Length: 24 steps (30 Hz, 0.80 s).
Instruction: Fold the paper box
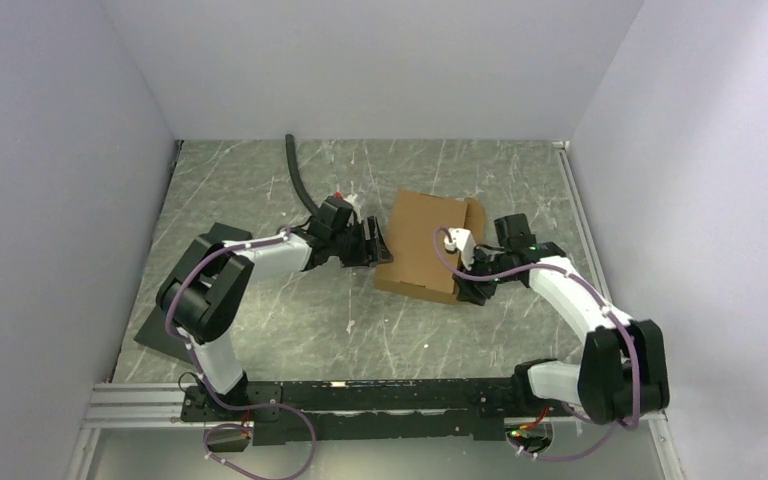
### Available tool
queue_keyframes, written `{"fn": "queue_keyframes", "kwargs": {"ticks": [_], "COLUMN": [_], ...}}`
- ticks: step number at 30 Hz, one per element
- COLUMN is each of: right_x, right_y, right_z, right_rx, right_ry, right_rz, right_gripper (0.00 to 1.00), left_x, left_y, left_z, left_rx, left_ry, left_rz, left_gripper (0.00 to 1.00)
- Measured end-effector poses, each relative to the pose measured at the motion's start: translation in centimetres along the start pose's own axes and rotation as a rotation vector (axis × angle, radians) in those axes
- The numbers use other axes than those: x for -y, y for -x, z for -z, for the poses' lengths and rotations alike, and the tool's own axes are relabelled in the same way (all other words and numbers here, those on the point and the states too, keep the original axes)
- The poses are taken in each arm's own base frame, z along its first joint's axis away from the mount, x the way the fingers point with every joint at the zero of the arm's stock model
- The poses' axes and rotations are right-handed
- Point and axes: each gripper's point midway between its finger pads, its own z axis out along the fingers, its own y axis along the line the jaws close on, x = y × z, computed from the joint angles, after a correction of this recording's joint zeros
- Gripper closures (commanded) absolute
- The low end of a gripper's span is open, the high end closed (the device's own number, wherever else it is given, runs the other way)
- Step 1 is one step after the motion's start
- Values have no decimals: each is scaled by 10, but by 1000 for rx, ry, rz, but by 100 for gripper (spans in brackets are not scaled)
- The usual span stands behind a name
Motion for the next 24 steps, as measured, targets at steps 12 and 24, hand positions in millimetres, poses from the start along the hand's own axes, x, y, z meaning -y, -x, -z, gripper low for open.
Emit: {"fn": "queue_keyframes", "kwargs": {"ticks": [12, 24], "right_x": [70, 200], "right_y": [22, 42], "right_z": [58, 67], "right_rx": [252, 432], "right_ry": [-204, -219], "right_rz": [-336, -637], "right_gripper": [53, 41], "left_x": [7, -9], "left_y": [28, 0], "left_z": [61, 102], "left_rx": [127, 190], "left_ry": [59, 26], "left_rz": [-70, -69], "left_gripper": [27, 23]}}
